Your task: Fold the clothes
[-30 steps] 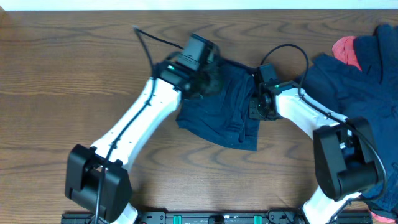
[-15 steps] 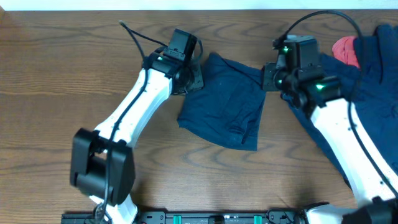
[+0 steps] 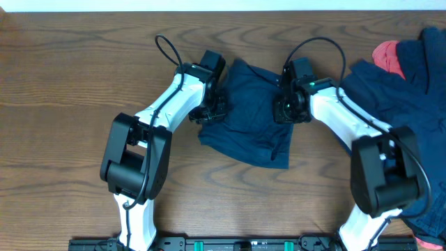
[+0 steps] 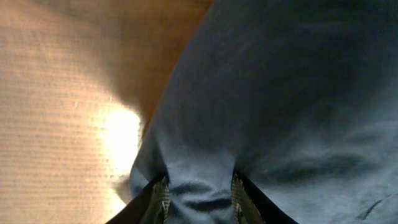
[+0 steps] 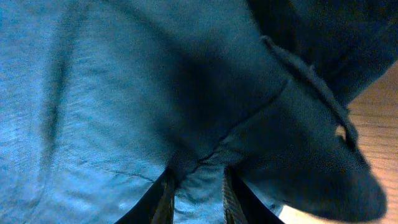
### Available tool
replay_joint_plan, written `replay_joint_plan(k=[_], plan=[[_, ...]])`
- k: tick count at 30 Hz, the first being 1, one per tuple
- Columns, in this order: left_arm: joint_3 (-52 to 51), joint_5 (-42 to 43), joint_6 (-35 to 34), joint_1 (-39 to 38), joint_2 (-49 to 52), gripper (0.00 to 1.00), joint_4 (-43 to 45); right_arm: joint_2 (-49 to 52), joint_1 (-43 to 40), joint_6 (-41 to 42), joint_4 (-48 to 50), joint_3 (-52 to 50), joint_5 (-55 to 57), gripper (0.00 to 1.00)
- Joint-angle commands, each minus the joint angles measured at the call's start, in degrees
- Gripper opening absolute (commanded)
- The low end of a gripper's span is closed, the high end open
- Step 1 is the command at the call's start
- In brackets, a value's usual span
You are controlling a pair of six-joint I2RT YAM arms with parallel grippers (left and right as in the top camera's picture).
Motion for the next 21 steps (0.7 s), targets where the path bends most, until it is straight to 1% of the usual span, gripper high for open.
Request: replay_joint_plan(k=[1,3,6,7,9,11,14,16,18,21], plan=[[-0.15,-0.90,0.74,-0.90,1.62,0.34,-1.44,2.71,0.17,-0.90,0.15,-0.28,3.45,0.25],[-1.25,-0.57,0.74,-1.81,2.14,0.34,-1.86,3.37,0.17,-0.92,1.07,-0.28,4.68,0.25],[-4.09,1.99,0.24,-3.58,2.16,0.34,-2.01,3.23,0.15,-0.92,3.93,-0.26,8.90,0.29],[-5.01,3.21,-0.35,-4.22,2.16,0.33,-2.40,3.19,0.13,-0.94,5.40,-0.26,10.56,0.31],[-6.67,4.79,-3.32,-5.64,2.16,0.33,-3.96,3.19,0.04,-0.96,8.59,-0.26,13.11,0.38],[-7.87,5.35,-6.23,-7.34,2.14,0.33,-6.23,3.19,-0.28,-1.18,12.90,-0.26,13.70,0.43],[-7.96,6.69,-6.34,-9.70,1.53,0.33,-8.90,3.10,-0.57,-1.29,16.02,0.87,12.57,0.43],[-7.96,6.80,-5.88,-10.86,-0.26,0.33,-9.55,2.62,-0.57,-2.40,15.54,2.64,11.23,0.45],[-7.85,6.49,-5.73,-11.04,-3.63,0.33,-9.40,1.03,-0.55,-3.58,13.07,4.96,10.64,0.47],[-6.91,2.38,-5.68,-9.68,-9.44,0.35,-8.28,-2.80,-0.48,-3.91,8.31,7.82,10.58,0.48]])
